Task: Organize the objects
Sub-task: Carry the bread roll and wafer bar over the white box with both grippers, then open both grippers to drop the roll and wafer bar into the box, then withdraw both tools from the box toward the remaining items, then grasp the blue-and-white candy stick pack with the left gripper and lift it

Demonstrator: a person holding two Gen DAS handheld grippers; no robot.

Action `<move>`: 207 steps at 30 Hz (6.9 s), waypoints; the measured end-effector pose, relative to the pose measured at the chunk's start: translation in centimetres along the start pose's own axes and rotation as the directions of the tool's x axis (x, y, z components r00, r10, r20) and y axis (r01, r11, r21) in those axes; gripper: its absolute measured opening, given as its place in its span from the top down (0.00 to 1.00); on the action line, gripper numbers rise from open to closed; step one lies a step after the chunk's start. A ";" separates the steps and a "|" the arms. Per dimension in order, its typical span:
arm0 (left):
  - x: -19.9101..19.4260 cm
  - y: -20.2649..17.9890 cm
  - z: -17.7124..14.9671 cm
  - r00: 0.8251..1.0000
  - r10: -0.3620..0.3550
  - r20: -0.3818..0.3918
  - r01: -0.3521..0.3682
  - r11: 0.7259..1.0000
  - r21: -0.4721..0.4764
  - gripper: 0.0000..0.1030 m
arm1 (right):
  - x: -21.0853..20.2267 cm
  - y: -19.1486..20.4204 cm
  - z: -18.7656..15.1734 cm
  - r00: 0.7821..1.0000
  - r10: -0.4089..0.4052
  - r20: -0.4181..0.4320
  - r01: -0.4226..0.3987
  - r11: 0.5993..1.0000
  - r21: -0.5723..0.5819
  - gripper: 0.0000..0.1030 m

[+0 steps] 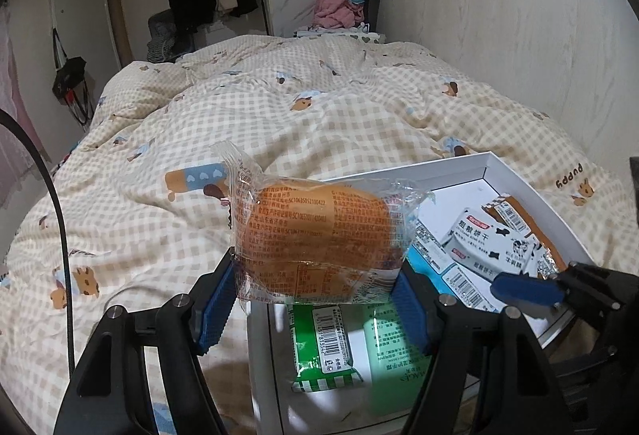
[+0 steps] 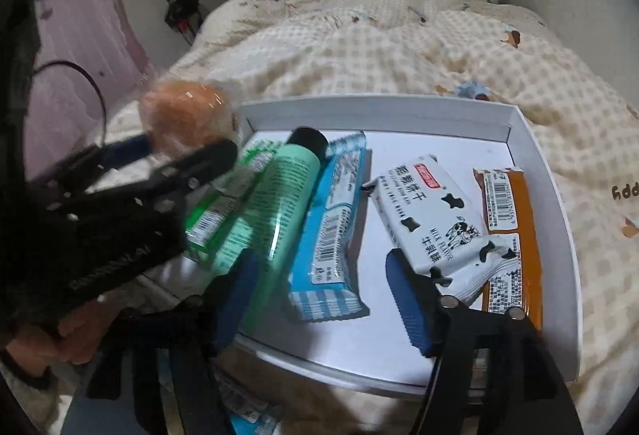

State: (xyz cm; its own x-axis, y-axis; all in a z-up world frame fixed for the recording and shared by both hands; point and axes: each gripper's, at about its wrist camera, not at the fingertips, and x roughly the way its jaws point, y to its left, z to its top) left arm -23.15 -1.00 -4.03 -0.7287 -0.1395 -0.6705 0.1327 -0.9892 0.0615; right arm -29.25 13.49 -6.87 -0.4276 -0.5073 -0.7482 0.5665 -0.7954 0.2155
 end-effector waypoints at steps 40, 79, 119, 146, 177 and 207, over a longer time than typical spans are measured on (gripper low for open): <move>-9.0 1.3 3.6 0.984 0.003 0.176 -0.002 1.000 -0.005 0.22 | -11.1 -0.7 4.9 0.949 0.183 0.257 -0.195 0.980 0.025 0.34; -13.7 -0.6 -8.4 0.923 -0.353 -0.152 0.356 0.935 -0.007 0.27 | -15.9 1.0 -9.4 0.984 0.130 0.124 -0.110 0.981 -0.157 0.22; -10.4 -1.4 -9.1 0.871 -0.330 -0.363 0.344 0.939 -0.028 0.22 | -13.3 -2.1 -10.5 0.981 0.188 0.057 -0.189 0.982 0.022 0.64; -3.9 -6.4 -7.4 0.878 0.024 -0.478 0.297 0.757 0.583 0.64 | -13.2 -2.9 -10.6 0.973 0.219 0.069 -0.222 0.974 0.048 0.64; -12.0 -0.7 -4.1 0.750 -0.360 -0.555 0.417 0.909 -0.027 0.93 | -13.5 -3.3 -10.7 0.972 0.222 0.083 -0.227 0.972 0.061 0.64; -3.4 -3.1 -7.2 0.846 0.190 -0.498 -0.063 0.963 0.260 0.65 | -13.5 -3.3 -10.8 0.971 0.224 0.079 -0.229 0.971 0.068 0.64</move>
State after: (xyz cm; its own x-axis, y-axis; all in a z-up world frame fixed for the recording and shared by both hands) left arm -16.25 2.85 -7.32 -0.2561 -0.2844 -0.9239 -0.0009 -0.9557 0.2944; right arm -17.79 26.52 -4.27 -0.3441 -0.6971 -0.6290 0.6005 -0.6784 0.4233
